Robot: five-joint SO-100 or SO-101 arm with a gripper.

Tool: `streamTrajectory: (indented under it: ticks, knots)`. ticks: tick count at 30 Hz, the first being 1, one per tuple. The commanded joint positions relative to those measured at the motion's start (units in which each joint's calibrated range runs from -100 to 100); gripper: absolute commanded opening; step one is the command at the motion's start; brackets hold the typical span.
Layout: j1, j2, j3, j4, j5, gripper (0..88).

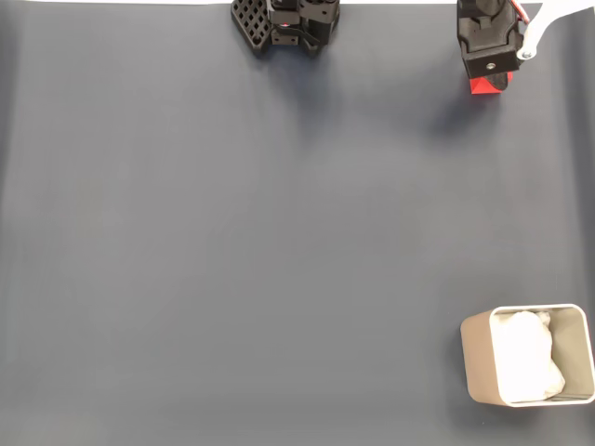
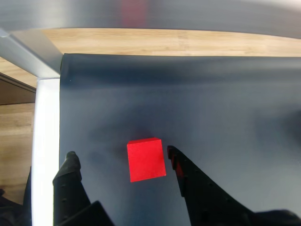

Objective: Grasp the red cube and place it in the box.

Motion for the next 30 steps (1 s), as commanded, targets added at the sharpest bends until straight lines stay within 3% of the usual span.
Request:
streamTrajectory:
  ticks: [1, 30]
  knots:
    - [-0.27, 0.09, -0.4, -1.18, -0.49, 42.8]
    - [-1.62, 1.48, 1.24, -2.82, -1.17, 42.3]
